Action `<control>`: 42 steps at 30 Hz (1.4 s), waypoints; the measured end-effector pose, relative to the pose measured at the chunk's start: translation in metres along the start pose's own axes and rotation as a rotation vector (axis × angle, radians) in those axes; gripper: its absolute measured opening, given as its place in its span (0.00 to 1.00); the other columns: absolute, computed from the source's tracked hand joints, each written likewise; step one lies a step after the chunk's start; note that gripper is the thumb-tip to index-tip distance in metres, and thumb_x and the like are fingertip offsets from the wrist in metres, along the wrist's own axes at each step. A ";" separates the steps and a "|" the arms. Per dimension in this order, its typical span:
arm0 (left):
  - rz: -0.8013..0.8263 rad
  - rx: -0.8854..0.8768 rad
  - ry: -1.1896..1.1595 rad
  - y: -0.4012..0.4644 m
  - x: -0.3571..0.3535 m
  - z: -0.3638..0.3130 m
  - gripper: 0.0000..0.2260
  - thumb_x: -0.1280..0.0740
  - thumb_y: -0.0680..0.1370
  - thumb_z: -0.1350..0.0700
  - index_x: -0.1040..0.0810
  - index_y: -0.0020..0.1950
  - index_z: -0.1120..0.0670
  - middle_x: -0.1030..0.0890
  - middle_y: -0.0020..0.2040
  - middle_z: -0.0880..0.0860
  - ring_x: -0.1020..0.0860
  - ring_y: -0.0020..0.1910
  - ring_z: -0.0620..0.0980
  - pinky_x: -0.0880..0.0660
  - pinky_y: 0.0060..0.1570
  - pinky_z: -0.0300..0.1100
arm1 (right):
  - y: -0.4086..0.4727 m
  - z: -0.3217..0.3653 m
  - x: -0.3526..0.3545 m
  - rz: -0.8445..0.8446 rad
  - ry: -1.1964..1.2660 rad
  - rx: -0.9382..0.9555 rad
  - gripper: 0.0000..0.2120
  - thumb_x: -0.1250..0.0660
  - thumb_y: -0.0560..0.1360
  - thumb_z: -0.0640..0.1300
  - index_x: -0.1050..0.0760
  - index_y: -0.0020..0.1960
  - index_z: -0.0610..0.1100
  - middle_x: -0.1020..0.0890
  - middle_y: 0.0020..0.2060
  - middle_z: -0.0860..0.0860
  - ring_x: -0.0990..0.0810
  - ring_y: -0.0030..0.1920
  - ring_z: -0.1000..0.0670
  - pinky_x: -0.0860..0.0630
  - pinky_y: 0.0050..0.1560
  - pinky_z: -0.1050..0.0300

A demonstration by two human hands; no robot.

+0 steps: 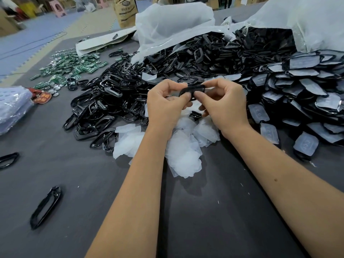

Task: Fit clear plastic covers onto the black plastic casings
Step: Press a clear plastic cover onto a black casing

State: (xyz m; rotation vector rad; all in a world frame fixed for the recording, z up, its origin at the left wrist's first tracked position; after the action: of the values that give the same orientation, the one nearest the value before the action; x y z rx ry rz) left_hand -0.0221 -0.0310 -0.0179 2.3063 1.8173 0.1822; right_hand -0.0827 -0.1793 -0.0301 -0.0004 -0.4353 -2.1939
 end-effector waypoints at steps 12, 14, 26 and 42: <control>-0.313 0.065 -0.195 0.005 0.020 -0.003 0.10 0.31 0.74 0.74 0.23 0.44 0.59 0.18 0.34 0.54 0.17 0.29 0.50 0.27 0.29 0.35 | -0.004 0.002 -0.020 0.240 -0.758 0.206 0.24 0.30 0.80 0.49 0.26 0.75 0.49 0.19 0.65 0.50 0.30 0.67 0.44 0.33 0.68 0.53; -0.305 0.084 -0.190 0.004 0.018 -0.002 0.09 0.31 0.74 0.73 0.23 0.46 0.60 0.19 0.35 0.56 0.18 0.30 0.50 0.27 0.29 0.36 | -0.004 0.002 -0.017 0.199 -0.683 0.196 0.19 0.27 0.78 0.48 0.20 0.69 0.48 0.16 0.59 0.51 0.27 0.65 0.47 0.29 0.65 0.54; -0.245 0.121 -0.184 0.003 0.014 0.000 0.10 0.32 0.74 0.73 0.22 0.52 0.61 0.16 0.39 0.56 0.18 0.30 0.49 0.27 0.30 0.36 | -0.002 0.006 -0.001 0.008 0.051 0.129 0.02 0.26 0.78 0.41 0.14 0.50 0.44 0.15 0.37 0.54 0.19 0.33 0.53 0.22 0.36 0.59; -0.053 0.092 -0.090 0.004 0.003 0.007 0.13 0.28 0.73 0.72 0.14 0.52 0.58 0.13 0.43 0.58 0.19 0.31 0.49 0.23 0.35 0.36 | 0.000 0.003 0.003 0.100 0.419 -0.039 0.03 0.25 0.76 0.35 0.18 0.48 0.36 0.15 0.36 0.45 0.18 0.32 0.49 0.25 0.28 0.60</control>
State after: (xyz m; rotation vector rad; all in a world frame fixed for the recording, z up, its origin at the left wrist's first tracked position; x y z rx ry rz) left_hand -0.0163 -0.0296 -0.0239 2.2833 1.8773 -0.0131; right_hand -0.0853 -0.1803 -0.0267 0.4001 -0.1514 -2.0332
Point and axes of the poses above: each hand's wrist, its own y-axis towards the middle knuckle, its own x-axis out of the back of the hand, z = x × y, the point moved 3 cm from there along y, towards the middle knuckle
